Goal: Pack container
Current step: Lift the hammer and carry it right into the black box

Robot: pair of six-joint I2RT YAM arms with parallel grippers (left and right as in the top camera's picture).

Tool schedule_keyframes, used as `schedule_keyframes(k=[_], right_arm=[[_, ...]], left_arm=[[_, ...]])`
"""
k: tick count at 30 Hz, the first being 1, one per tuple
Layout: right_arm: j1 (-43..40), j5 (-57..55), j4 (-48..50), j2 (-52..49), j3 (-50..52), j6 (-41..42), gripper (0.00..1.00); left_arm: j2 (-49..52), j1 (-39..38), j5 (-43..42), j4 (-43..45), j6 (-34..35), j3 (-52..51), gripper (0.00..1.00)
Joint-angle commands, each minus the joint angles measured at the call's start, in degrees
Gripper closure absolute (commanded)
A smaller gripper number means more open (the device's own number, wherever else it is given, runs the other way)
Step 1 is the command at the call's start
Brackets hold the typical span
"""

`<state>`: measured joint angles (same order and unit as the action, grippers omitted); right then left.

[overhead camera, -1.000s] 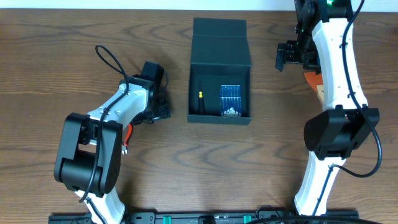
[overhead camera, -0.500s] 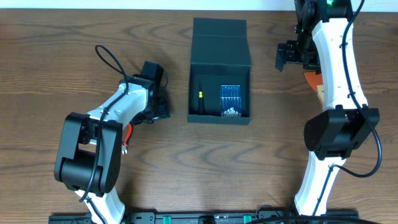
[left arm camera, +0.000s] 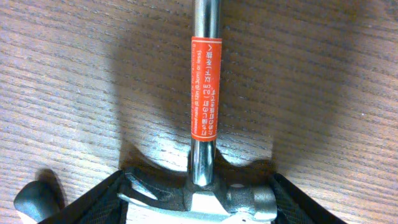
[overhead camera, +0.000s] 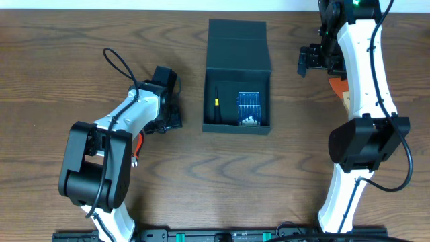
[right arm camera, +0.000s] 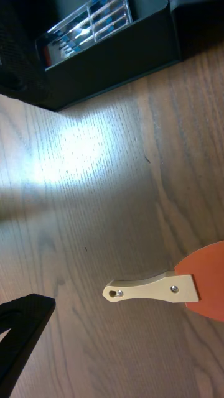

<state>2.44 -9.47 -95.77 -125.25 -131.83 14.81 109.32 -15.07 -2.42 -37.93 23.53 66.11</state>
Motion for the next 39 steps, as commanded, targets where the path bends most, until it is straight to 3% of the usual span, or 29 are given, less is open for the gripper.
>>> schedule_keyframes(k=[1, 39], right_arm=[[0.04, -0.15, 0.00, -0.22, -0.81, -0.52, 0.01], [0.22, -0.15, 0.17, -0.22, -0.81, -0.52, 0.01]], left_arm=[[5.11, 0.04, -3.17, -1.09, -0.55, -3.50, 0.39], [-13.00, 0.04, -2.89, -0.85, -0.55, -3.17, 0.39]])
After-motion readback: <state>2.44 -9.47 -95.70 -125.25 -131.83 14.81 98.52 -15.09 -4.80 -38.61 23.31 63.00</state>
